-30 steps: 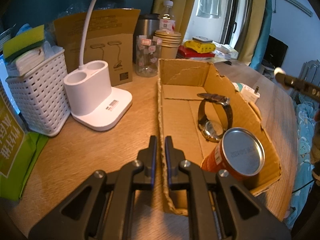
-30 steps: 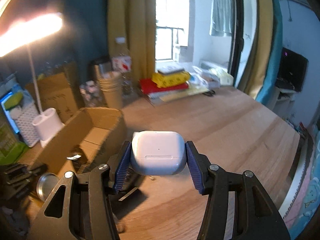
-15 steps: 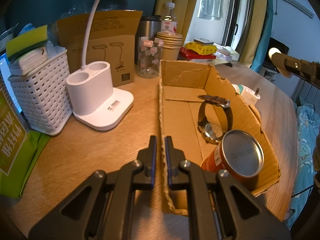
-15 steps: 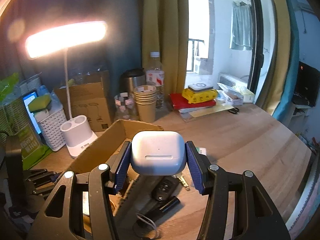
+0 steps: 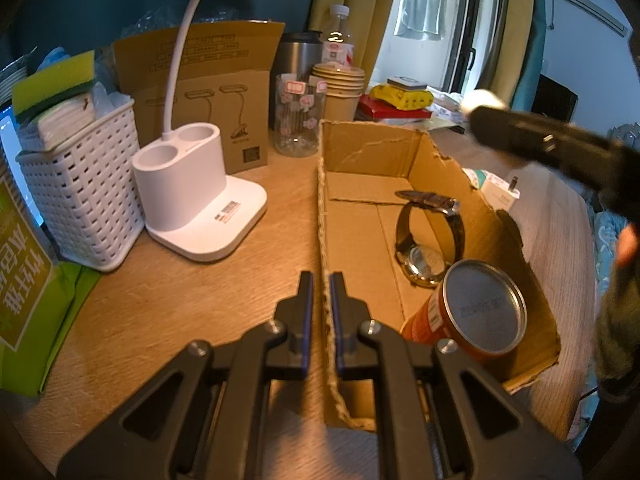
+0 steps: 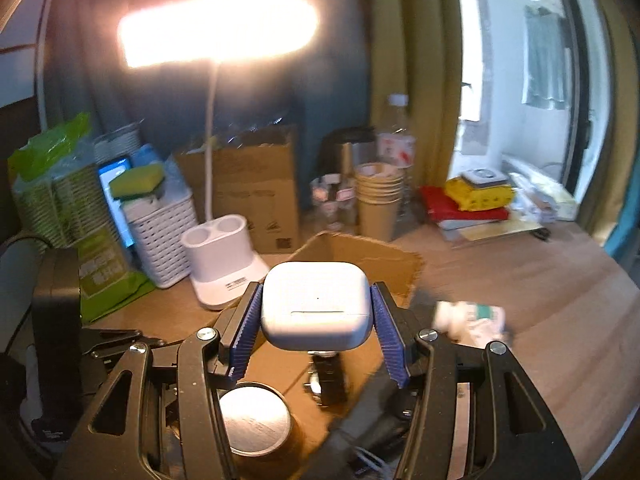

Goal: Organize rigid objects
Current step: 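Lift the earbud case with the right gripper and carry it over the box, then open the right gripper to drop the earbud case into the box and withdraw, then move the right gripper to the white wall-plug charger and grasp it, then lift the charger with the right gripper and carry it over the box, then lower the charger into the box and open the right gripper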

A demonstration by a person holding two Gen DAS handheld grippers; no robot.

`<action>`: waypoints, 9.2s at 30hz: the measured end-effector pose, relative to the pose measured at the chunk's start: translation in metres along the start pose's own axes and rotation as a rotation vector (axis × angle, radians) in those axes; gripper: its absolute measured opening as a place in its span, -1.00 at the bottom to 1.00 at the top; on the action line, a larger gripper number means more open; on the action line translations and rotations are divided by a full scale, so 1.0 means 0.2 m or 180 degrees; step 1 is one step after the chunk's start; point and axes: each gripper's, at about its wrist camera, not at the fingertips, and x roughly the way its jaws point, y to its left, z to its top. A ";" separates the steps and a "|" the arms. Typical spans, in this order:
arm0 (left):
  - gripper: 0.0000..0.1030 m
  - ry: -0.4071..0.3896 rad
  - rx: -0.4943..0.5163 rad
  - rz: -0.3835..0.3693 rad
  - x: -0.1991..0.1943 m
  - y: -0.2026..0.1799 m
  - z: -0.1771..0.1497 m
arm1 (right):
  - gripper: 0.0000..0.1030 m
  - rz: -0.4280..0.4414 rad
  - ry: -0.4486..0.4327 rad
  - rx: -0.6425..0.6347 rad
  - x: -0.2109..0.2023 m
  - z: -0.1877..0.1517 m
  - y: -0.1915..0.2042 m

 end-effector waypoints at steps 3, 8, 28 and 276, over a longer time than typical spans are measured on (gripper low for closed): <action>-0.83 0.0004 -0.0005 -0.0001 0.00 0.00 0.00 | 0.10 0.0115 0.0082 -0.0067 0.06 0.00 0.03; -0.83 0.0002 -0.0001 -0.0010 -0.01 0.00 0.00 | 0.10 0.0232 0.0268 -0.0202 0.17 0.00 0.07; -0.83 0.0006 0.0015 -0.0041 0.01 -0.02 0.00 | 0.10 0.0450 0.0833 -0.0447 0.35 -0.02 0.13; -0.83 -0.0045 0.0019 -0.0042 -0.01 -0.01 0.01 | -0.43 -0.0383 0.0799 -0.0345 0.50 -0.01 -0.18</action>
